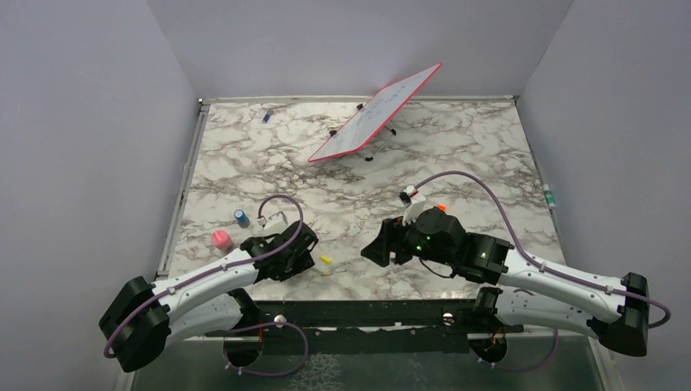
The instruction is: Insert the pens into the pen caps
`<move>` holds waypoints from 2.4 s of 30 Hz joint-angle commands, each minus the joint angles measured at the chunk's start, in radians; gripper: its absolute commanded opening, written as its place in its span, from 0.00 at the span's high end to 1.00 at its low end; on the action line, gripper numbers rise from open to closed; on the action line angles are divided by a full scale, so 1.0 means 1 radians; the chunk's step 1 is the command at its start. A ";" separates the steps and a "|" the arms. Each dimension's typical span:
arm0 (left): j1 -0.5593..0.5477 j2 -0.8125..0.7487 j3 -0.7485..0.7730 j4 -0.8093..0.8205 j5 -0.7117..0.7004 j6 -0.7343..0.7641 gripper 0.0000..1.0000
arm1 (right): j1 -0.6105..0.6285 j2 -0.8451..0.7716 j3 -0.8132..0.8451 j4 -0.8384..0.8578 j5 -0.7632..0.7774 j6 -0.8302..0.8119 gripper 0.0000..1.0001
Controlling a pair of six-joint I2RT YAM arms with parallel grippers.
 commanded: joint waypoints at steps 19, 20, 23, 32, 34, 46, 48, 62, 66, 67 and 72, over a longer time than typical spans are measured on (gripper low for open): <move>-0.001 0.344 0.220 0.042 -0.005 0.232 0.83 | 0.003 -0.043 -0.040 0.012 0.007 -0.014 0.31; 0.000 0.358 0.236 0.042 0.000 0.256 0.84 | 0.003 -0.048 -0.041 0.008 0.012 -0.013 0.31; 0.000 0.398 0.282 0.042 0.029 0.331 0.84 | 0.003 -0.057 -0.042 -0.005 0.031 -0.008 0.31; 0.000 0.427 0.297 -0.028 0.156 0.378 0.58 | 0.003 -0.065 -0.047 -0.008 0.043 0.015 0.31; 0.000 0.426 0.300 -0.056 0.165 0.383 0.59 | 0.003 -0.062 -0.045 -0.009 0.041 0.016 0.31; 0.000 0.504 0.298 -0.054 0.203 0.468 0.88 | 0.003 -0.063 -0.043 -0.012 0.055 0.049 0.32; -0.001 0.505 0.305 -0.045 0.164 0.473 0.95 | 0.003 -0.070 -0.047 -0.007 0.061 0.053 0.32; 0.000 0.237 0.381 0.237 0.338 0.701 1.00 | 0.003 -0.070 -0.091 0.095 0.112 0.161 0.31; -0.001 0.190 0.355 0.394 0.579 0.705 1.00 | 0.003 -0.038 -0.055 0.143 0.190 0.159 0.27; 0.000 0.179 0.349 0.421 0.611 0.702 1.00 | 0.003 -0.030 -0.042 0.143 0.211 0.166 0.26; -0.001 0.123 0.299 0.525 0.728 0.696 1.00 | 0.003 -0.009 -0.015 0.129 0.317 0.252 0.28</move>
